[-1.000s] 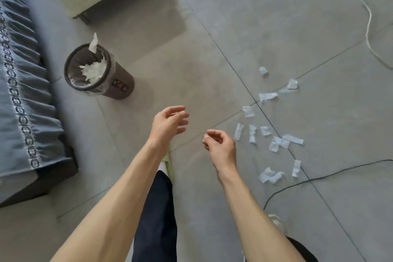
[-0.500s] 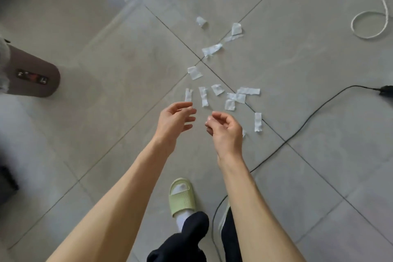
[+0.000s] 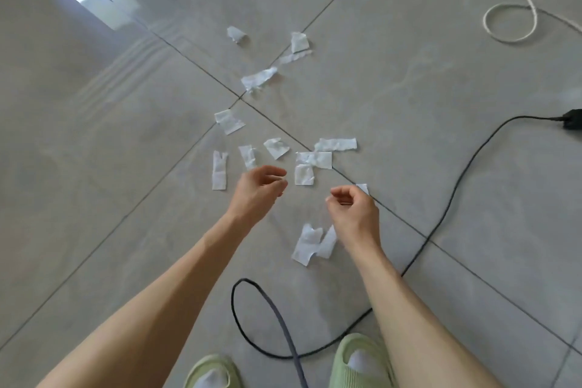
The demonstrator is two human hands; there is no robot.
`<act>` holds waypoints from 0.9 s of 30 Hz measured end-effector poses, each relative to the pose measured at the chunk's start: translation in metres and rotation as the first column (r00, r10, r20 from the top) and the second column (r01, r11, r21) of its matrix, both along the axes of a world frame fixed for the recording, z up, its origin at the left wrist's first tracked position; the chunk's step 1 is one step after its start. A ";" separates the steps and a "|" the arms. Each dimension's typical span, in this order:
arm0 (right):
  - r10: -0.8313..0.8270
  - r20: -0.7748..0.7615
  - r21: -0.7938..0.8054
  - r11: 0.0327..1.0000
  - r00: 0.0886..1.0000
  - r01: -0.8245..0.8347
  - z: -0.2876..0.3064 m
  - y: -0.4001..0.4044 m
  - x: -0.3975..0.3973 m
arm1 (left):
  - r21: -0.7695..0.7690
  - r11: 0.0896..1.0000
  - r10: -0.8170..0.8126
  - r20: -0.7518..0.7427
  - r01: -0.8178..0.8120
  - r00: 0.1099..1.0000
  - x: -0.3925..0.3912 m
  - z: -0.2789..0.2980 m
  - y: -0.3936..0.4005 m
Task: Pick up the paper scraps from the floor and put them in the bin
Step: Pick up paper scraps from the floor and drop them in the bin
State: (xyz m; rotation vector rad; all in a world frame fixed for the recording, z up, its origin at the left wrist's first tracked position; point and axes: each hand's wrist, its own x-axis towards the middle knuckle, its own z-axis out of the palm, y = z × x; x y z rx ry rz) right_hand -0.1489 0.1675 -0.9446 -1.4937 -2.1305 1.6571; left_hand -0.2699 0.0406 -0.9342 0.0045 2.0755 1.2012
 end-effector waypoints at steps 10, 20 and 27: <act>0.077 -0.082 0.333 0.942 0.994 -0.046 -0.041 0.053 0.002 | -0.047 0.952 -0.302 -0.265 0.301 0.915 -0.022 -0.030 0.023; 0.376 0.383 0.321 0.802 0.844 -0.503 -0.022 0.041 0.028 | -0.412 0.569 -0.822 -0.280 0.712 0.495 0.019 -0.021 0.007; 0.486 0.540 0.341 0.620 0.687 -0.706 -0.047 0.040 0.030 | -0.603 0.195 -0.968 -0.247 0.774 0.052 0.032 -0.043 0.005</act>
